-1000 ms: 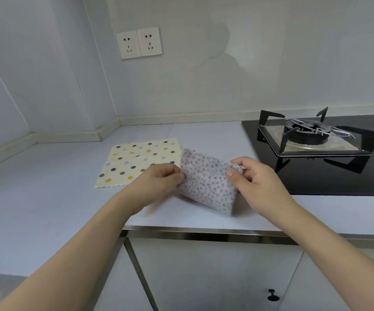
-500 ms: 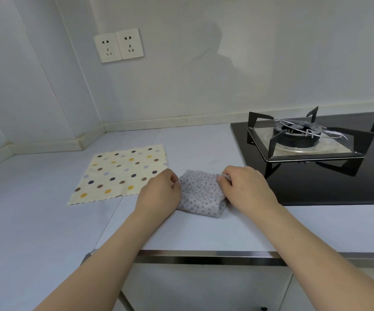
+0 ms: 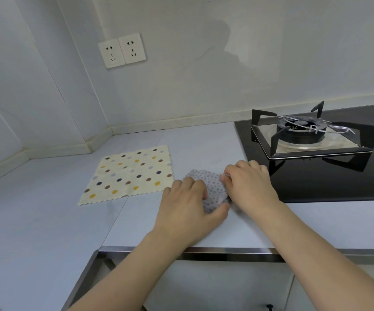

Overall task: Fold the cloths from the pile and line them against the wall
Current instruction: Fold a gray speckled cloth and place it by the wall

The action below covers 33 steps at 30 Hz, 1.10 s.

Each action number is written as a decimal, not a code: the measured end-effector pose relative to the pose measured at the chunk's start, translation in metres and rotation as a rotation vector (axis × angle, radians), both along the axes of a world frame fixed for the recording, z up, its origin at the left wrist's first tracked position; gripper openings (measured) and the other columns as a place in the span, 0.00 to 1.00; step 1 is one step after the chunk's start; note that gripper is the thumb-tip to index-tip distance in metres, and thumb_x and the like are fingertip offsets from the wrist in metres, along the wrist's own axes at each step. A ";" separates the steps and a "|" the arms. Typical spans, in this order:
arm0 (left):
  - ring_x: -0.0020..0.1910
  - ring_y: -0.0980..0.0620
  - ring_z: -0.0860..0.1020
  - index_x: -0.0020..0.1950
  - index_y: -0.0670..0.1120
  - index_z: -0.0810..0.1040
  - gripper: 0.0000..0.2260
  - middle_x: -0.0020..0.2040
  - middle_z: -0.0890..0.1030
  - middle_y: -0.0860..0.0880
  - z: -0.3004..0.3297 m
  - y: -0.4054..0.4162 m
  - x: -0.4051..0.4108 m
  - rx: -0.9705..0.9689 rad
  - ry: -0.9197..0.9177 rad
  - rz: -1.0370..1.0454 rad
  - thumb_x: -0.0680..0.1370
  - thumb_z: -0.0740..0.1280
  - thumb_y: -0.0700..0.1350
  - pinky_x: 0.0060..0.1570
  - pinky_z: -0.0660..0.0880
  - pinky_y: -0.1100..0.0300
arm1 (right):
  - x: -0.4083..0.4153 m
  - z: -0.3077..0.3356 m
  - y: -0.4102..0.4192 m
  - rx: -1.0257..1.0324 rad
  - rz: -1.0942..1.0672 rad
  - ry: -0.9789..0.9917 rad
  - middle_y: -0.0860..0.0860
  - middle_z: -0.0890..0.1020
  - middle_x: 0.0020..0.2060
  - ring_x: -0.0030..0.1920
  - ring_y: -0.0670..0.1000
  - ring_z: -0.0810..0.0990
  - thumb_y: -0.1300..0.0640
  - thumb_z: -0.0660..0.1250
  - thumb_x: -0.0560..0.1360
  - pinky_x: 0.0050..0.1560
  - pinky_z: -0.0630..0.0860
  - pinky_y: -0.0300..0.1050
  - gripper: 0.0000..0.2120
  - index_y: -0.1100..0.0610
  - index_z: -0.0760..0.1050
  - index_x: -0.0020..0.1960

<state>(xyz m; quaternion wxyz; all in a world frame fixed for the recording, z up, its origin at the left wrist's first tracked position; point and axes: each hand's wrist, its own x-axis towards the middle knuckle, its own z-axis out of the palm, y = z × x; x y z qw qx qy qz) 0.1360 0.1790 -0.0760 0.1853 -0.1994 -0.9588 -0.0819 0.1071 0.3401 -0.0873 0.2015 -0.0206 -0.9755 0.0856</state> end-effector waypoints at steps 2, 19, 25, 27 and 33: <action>0.43 0.49 0.71 0.43 0.50 0.74 0.22 0.42 0.74 0.53 -0.004 0.005 0.003 -0.036 0.054 0.040 0.69 0.55 0.67 0.44 0.70 0.53 | 0.001 0.000 0.000 -0.013 0.001 -0.006 0.49 0.77 0.53 0.56 0.55 0.72 0.46 0.54 0.81 0.56 0.63 0.50 0.14 0.50 0.76 0.55; 0.59 0.44 0.67 0.59 0.47 0.67 0.23 0.60 0.69 0.46 0.004 0.017 0.014 -0.075 -0.228 0.143 0.65 0.53 0.49 0.58 0.67 0.53 | 0.005 -0.002 -0.004 0.073 -0.090 -0.010 0.52 0.76 0.52 0.53 0.57 0.72 0.56 0.55 0.79 0.53 0.60 0.51 0.09 0.55 0.72 0.55; 0.58 0.45 0.66 0.55 0.49 0.69 0.21 0.56 0.69 0.49 0.005 0.009 0.003 0.056 -0.335 0.097 0.69 0.49 0.56 0.58 0.65 0.51 | 0.007 0.000 -0.006 0.051 -0.138 -0.022 0.54 0.78 0.50 0.52 0.57 0.72 0.56 0.56 0.76 0.54 0.59 0.52 0.07 0.56 0.70 0.51; 0.57 0.46 0.67 0.52 0.50 0.71 0.19 0.55 0.71 0.50 0.002 0.000 -0.005 0.111 -0.342 0.045 0.75 0.47 0.58 0.56 0.65 0.52 | 0.008 0.000 -0.007 0.054 -0.137 0.003 0.54 0.78 0.49 0.51 0.57 0.72 0.54 0.55 0.77 0.54 0.59 0.52 0.09 0.57 0.71 0.50; 0.61 0.51 0.62 0.57 0.53 0.74 0.16 0.59 0.68 0.54 0.004 -0.015 -0.002 0.258 -0.501 -0.042 0.83 0.49 0.57 0.64 0.59 0.56 | 0.006 -0.004 -0.006 0.086 -0.128 0.001 0.54 0.78 0.48 0.47 0.56 0.69 0.52 0.51 0.80 0.54 0.59 0.53 0.13 0.56 0.72 0.48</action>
